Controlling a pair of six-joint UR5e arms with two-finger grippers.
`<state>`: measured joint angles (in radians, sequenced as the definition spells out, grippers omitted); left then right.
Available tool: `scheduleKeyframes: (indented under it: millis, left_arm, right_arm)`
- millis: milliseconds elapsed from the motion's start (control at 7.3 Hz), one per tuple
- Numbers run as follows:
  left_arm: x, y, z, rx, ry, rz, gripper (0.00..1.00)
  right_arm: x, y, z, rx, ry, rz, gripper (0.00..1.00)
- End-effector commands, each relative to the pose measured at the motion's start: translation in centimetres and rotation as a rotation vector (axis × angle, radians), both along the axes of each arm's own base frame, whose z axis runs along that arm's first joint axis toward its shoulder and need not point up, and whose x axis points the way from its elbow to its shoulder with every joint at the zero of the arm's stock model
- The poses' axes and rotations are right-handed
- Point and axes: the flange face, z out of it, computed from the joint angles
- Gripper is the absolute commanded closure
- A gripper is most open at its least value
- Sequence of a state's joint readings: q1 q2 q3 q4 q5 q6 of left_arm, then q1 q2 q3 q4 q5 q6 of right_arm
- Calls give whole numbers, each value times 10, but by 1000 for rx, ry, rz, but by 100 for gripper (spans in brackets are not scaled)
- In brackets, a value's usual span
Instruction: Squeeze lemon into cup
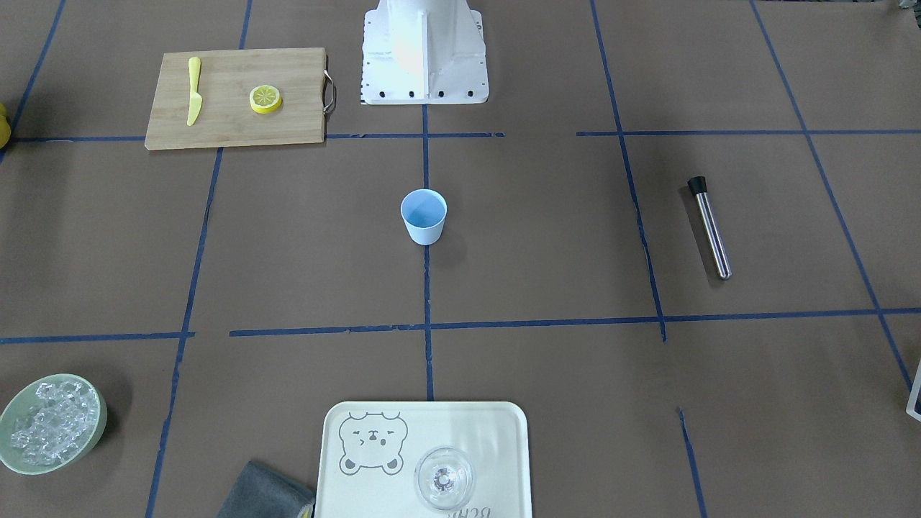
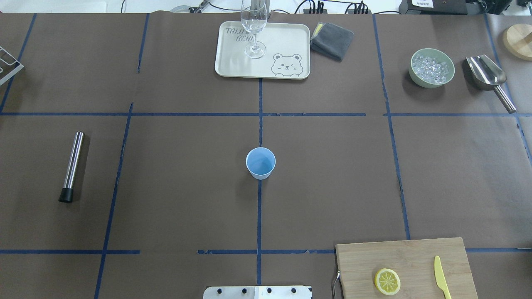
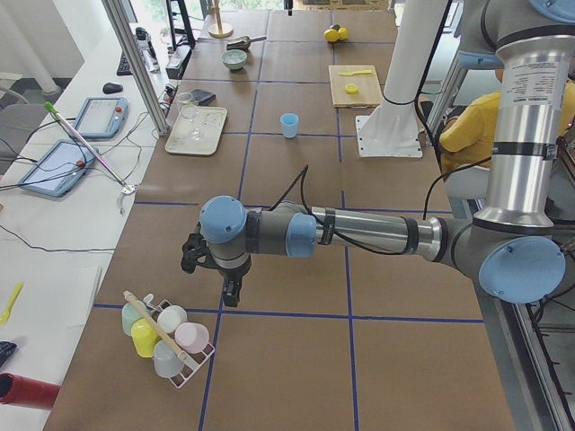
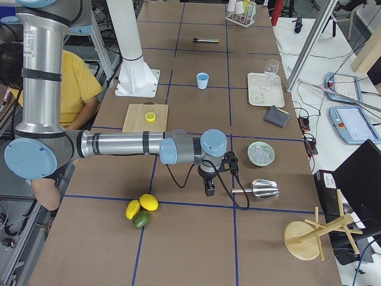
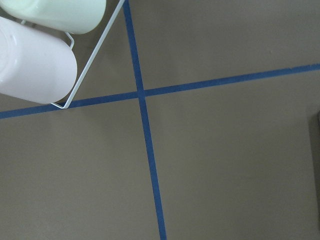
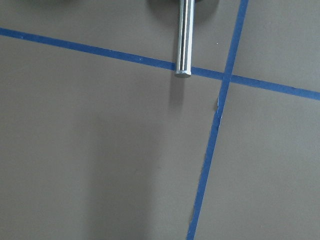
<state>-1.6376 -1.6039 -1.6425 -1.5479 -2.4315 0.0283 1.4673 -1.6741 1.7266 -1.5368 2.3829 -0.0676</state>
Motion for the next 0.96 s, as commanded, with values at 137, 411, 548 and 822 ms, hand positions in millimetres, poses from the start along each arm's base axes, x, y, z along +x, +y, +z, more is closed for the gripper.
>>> scheduleKeyframes:
  millis: [137,411,548,822]
  left_arm:
    - [-15,19,-8,72,-13,-26,0]
    - [-12,24,-5,71,-8,-18,0]
    - [-11,24,-11,85,-5,-15,0]
    - [-9,24,-11,85,-2,-14,0]
  right_arm:
    - [-1,0,-5,13,-12,-2,0]
    - [-1,-1,-6,22,-6,-1,0]
    - [-2,-3,-11,32,-18,-3,0]
    - [-8,-2,-13,22,-80,-16,0]
